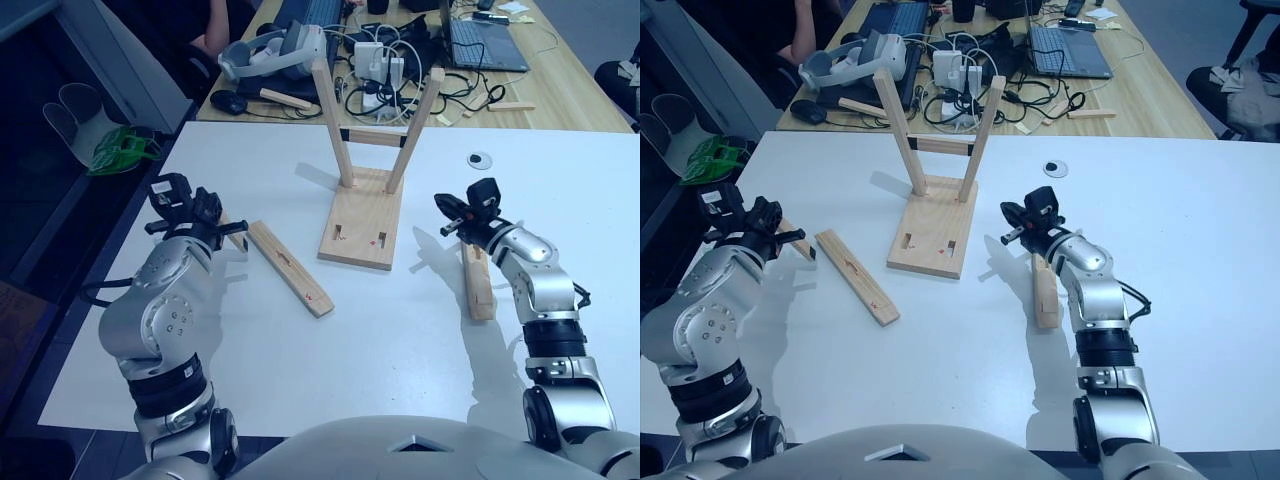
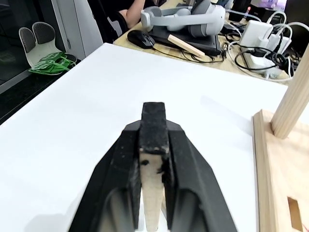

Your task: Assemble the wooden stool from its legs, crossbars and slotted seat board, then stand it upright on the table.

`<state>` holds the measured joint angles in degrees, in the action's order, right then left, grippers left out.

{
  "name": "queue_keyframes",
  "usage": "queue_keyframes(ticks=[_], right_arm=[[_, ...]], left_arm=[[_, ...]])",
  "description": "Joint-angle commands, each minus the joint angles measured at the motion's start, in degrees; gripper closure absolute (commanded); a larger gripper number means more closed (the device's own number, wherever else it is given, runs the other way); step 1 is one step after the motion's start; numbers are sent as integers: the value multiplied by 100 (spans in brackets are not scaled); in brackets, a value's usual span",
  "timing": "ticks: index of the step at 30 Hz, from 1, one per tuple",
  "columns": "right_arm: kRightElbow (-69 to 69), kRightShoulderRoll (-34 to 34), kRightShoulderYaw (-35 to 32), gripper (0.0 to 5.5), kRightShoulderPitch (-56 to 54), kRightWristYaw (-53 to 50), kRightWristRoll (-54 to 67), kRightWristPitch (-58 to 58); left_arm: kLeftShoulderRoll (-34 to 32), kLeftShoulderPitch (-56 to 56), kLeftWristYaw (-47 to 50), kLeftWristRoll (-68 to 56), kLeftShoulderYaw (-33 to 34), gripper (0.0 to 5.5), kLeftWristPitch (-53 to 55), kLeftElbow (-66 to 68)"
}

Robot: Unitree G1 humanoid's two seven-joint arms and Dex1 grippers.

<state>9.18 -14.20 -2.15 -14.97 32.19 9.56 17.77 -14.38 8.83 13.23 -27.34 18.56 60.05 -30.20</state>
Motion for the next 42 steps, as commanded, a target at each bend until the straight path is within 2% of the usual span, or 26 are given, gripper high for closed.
queue_keyframes(ticks=[1,8,13,19,25,28,35,42], right_arm=[[-11,158,-303,550,-54,-238,339,82],[198,201,-379,550,-175,-322,541,129],[372,206,-416,550,-267,-341,614,131],[482,203,-470,550,-319,-393,687,120],[523,162,-465,550,-323,-433,741,137],[552,161,-493,550,-347,-447,767,132],[599,136,-561,550,-386,-418,832,163],[623,135,-575,550,-393,-393,860,169]], left_arm=[[228,-143,-4,139,-158,509,124,-19],[852,-38,22,150,-145,509,-82,33],[1034,158,-121,108,-108,509,-281,81],[718,191,-731,-11,-63,509,-584,60],[-274,-278,-2636,-359,-274,509,-1151,241],[-574,-536,-3252,-212,-401,510,-1672,460],[-567,-984,-3658,94,-696,510,-2540,783],[-512,-1114,-3633,150,-829,510,-2807,846]])
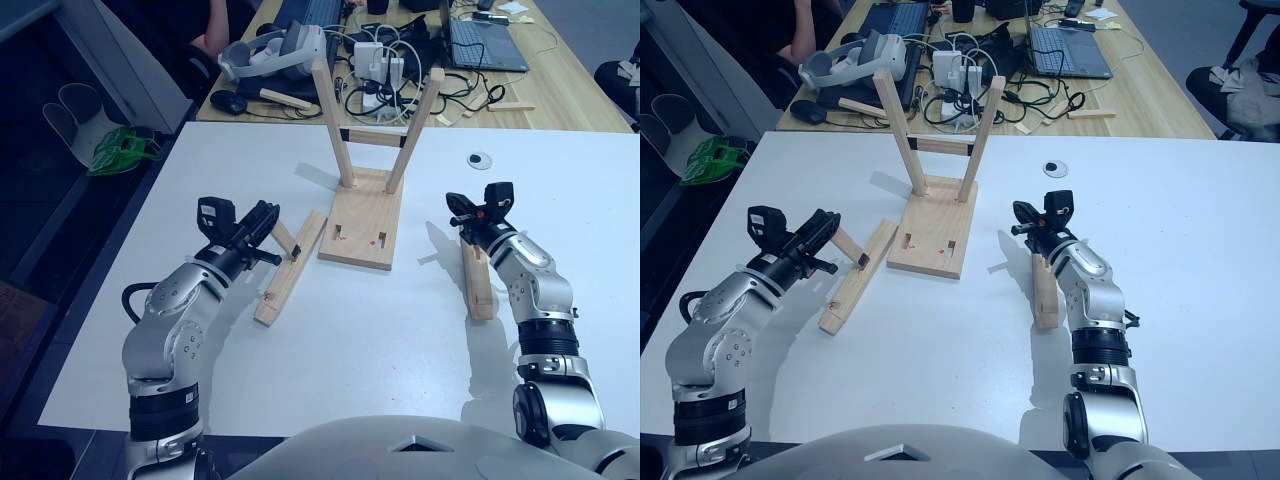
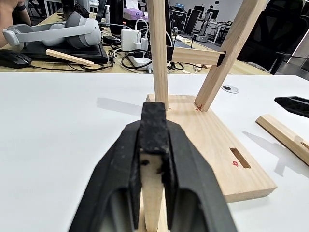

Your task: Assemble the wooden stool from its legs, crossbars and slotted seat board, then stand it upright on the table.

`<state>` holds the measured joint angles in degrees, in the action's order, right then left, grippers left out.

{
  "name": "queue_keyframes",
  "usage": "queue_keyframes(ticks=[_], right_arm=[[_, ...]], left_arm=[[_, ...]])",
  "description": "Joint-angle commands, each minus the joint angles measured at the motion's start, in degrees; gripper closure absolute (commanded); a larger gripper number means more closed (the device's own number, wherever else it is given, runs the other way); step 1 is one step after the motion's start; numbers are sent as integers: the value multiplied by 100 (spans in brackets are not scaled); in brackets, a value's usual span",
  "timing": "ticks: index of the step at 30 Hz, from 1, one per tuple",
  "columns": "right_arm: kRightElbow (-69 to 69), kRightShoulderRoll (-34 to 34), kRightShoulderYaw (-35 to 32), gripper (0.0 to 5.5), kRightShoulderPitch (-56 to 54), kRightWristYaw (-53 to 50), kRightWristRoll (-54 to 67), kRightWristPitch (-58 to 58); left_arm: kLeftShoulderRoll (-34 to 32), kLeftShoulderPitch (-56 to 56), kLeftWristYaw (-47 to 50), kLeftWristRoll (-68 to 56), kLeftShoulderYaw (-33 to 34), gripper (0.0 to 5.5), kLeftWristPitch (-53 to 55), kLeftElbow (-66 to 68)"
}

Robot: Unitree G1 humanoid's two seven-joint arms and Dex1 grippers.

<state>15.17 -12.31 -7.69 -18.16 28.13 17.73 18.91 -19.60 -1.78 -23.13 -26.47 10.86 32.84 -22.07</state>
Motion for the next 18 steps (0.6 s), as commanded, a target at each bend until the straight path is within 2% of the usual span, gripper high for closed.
queue_keyframes(ticks=[1,18], right_arm=[[25,-53,-22,550,-74,13,50,62],[-58,-52,1,550,-22,23,91,150]], left_arm=[[-4,-59,3,78,-76,510,-110,57],[-121,-281,204,607,-402,510,-429,311]])
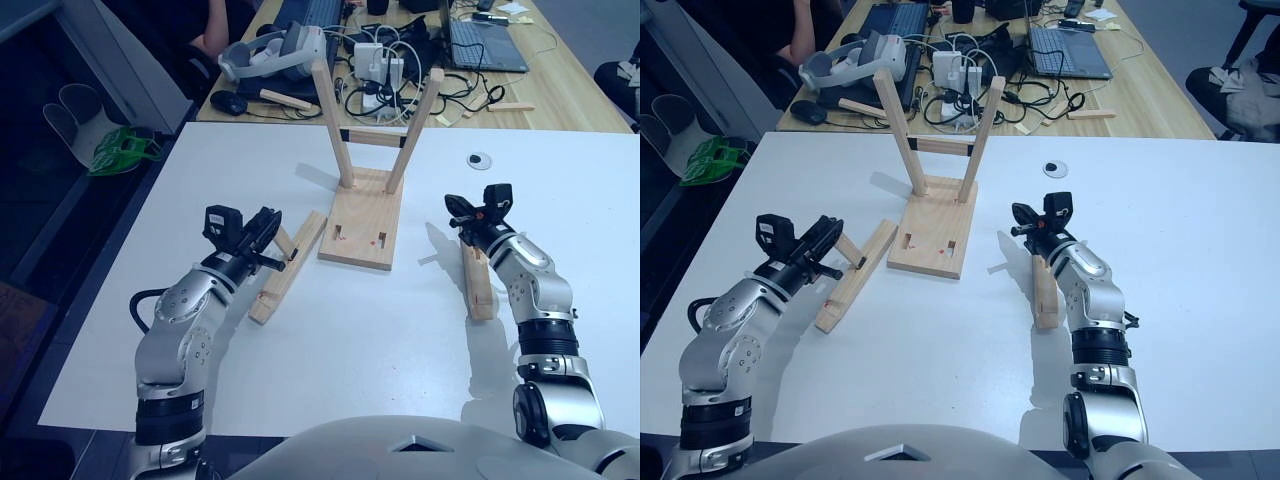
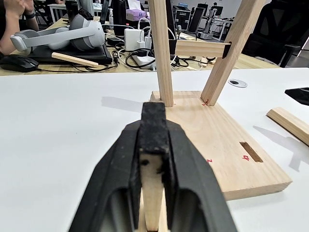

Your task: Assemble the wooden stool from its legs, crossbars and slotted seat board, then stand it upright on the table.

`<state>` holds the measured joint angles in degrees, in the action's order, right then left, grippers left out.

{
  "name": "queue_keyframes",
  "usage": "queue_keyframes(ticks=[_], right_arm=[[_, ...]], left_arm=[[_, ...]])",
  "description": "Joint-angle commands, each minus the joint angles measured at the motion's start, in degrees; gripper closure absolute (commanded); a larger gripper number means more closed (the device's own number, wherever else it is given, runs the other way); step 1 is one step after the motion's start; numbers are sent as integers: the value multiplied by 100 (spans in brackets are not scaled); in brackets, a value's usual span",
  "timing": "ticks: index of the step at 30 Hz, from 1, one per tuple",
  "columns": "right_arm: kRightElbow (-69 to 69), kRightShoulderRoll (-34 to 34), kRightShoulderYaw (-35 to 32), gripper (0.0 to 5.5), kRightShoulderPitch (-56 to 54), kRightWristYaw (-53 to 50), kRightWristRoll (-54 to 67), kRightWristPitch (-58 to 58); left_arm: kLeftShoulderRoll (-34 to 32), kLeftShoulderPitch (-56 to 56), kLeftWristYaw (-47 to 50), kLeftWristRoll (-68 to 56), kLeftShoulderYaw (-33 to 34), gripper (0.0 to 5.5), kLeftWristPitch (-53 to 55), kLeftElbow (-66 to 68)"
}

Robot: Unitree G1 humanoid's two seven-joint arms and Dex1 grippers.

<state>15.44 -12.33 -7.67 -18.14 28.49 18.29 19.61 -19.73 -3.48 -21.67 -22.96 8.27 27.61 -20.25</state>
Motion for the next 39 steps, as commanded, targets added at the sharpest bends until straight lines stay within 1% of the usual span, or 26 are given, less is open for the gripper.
queue_keyframes(ticks=[1,7,13,15,17,20,26,27,30,34,37,39], right_arm=[[-91,-46,-2,550,-26,-18,34,84],[-37,-54,18,550,-60,-4,9,65],[254,-11,80,550,-226,20,-68,-107],[334,5,74,550,-277,-2,-68,-161],[407,22,59,550,-329,-24,-51,-205],[503,48,44,550,-404,-44,-33,-275],[565,74,-1,550,-436,-82,8,-336],[559,73,-10,550,-428,-87,13,-333],[560,74,-34,550,-425,-92,22,-318],[578,90,-58,550,-440,-104,23,-323],[593,108,-70,550,-457,-111,27,-316],[609,122,-73,550,-473,-118,30,-316]], left_arm=[[-101,-124,95,307,-179,510,94,152],[-9,54,390,780,-335,510,-216,849],[13,831,452,989,-445,510,-533,1627],[-56,1037,406,1038,-538,510,-342,1675],[-110,1286,338,1010,-656,510,81,1672],[-97,1491,332,934,-677,510,526,1579],[49,1550,281,864,-571,510,353,1315],[88,1554,287,844,-555,473,298,1264],[152,1587,307,853,-558,441,110,1083],[131,1787,440,1045,-523,368,-198,845],[77,2472,598,1133,-386,323,-336,742],[93,3313,644,1001,-212,323,-329,915]])
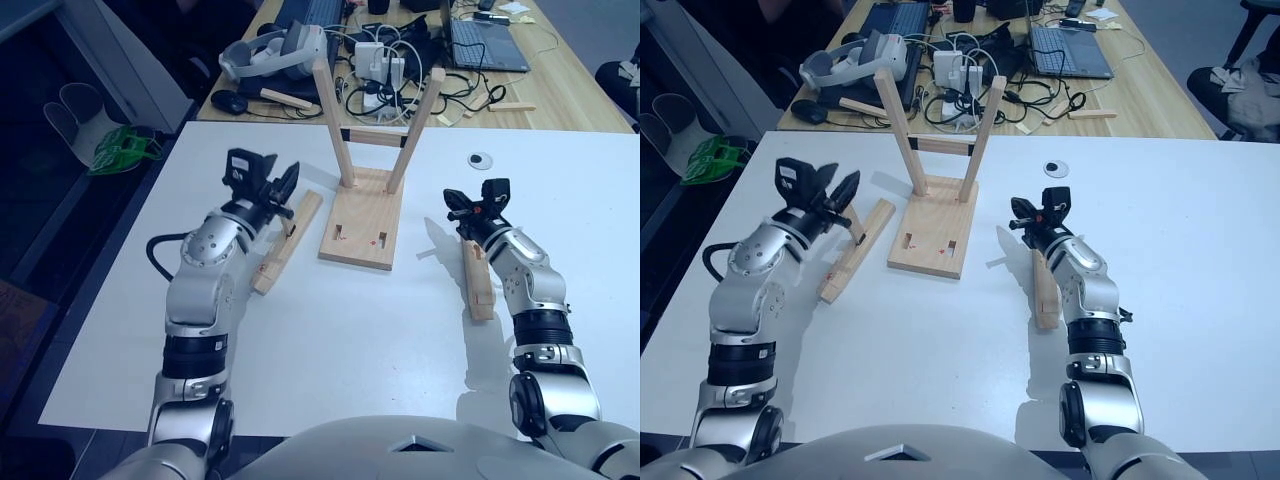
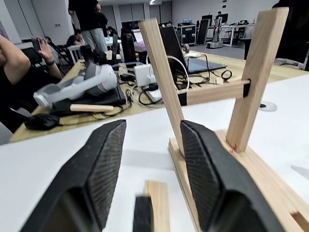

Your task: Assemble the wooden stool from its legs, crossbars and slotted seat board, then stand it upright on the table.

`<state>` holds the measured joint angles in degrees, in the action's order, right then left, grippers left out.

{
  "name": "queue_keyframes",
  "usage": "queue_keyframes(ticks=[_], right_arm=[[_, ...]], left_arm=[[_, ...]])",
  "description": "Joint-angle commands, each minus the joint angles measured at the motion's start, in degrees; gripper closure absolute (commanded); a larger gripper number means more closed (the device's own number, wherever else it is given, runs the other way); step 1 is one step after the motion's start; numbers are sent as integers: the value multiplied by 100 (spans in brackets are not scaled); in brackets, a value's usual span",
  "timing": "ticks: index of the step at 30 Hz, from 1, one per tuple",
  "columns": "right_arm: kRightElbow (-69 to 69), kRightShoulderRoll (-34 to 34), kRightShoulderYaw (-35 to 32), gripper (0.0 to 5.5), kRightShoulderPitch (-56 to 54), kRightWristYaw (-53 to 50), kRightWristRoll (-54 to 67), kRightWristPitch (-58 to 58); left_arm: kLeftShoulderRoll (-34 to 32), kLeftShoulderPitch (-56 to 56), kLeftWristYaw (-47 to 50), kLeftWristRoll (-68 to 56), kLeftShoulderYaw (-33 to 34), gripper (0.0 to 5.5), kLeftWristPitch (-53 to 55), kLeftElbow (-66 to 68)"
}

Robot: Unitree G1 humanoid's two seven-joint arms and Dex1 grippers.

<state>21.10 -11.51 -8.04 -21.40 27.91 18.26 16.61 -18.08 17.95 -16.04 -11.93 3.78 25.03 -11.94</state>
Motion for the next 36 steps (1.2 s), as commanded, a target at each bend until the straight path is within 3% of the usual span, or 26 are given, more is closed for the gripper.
queue_keyframes(ticks=[1,4,10,19,27,30,33,36], right_arm=[[47,50,-32,550,-154,-62,32,-18],[78,79,1,550,-187,-44,10,-38],[4,110,26,550,-189,-41,-1,-43],[-8,108,-46,550,-175,-61,34,-9],[-78,107,-125,550,-121,-122,101,17],[-129,83,-165,550,-71,-148,138,43],[-165,63,-201,550,-47,-150,150,78],[-207,56,-203,550,-13,-150,138,103]], left_arm=[[-35,1568,70,-208,313,323,-8,304],[159,1913,97,-284,370,323,48,1275],[591,88,182,126,-173,323,-189,2273],[656,431,323,-55,45,323,-24,1907],[81,1609,673,-607,1059,323,831,1087],[-322,1308,835,-475,1343,323,1256,1076],[-603,566,692,-295,1099,323,1742,917],[-456,15,523,-389,696,323,2175,371]])
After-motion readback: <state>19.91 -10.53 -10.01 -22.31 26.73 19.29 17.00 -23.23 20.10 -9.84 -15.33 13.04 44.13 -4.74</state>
